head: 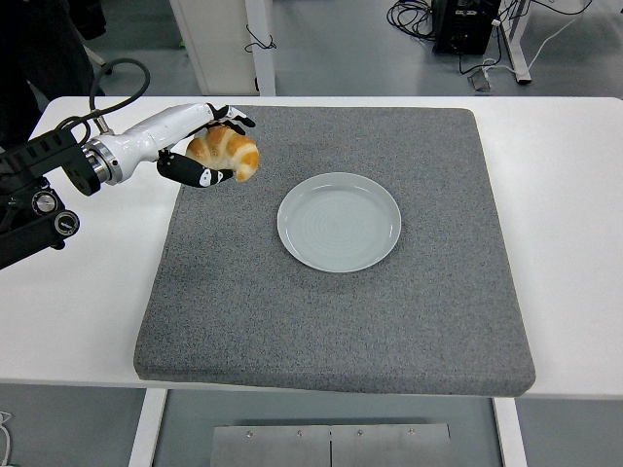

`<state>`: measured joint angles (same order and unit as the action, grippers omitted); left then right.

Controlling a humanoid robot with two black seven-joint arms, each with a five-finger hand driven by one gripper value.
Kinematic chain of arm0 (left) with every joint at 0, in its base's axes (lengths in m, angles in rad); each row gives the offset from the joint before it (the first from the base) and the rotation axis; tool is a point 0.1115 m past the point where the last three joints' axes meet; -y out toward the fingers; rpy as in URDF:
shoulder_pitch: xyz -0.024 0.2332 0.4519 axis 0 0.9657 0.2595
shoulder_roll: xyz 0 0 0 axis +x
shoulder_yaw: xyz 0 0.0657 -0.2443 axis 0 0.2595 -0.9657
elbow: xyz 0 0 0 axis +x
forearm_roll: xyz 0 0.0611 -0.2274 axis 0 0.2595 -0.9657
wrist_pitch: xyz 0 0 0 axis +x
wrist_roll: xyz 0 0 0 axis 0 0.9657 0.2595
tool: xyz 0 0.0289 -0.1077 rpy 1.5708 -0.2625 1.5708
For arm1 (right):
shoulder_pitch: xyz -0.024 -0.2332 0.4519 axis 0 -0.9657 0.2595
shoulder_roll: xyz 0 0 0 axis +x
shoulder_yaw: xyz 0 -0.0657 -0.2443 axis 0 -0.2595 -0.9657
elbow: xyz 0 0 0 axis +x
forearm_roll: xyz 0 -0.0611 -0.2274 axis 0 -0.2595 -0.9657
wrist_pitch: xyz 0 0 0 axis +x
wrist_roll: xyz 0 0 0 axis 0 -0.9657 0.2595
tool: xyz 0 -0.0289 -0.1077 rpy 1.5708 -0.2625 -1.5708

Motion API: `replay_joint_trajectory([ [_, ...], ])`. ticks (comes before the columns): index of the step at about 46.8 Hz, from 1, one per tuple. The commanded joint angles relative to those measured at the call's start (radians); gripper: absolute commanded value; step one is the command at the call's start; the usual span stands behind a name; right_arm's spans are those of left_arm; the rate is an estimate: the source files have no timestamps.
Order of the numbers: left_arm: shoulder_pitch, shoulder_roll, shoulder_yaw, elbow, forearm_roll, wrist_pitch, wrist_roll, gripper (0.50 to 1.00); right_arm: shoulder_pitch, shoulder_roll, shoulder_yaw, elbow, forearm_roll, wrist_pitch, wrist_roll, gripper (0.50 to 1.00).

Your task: Place the bread on the plate

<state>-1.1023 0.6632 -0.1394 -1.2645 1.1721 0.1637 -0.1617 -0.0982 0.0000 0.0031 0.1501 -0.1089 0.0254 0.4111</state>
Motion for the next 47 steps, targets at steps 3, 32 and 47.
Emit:
replay_joint_trajectory([
  [3,-0.007,-0.033,-0.003,0.017,0.001,-0.009,0.002,0.716,0.000,0.000,0.000,0.000,0.000,-0.001,0.000,1.000],
  [32,-0.042,-0.243,0.006,0.062,0.021,-0.023,0.008,0.725,0.000,0.000,0.000,0.000,0.000,-0.001,0.000,1.000],
  [47,-0.034,-0.346,0.046,0.152,0.047,-0.023,0.017,0.730,0.000,0.000,0.000,0.000,0.000,0.001,0.000,1.000],
])
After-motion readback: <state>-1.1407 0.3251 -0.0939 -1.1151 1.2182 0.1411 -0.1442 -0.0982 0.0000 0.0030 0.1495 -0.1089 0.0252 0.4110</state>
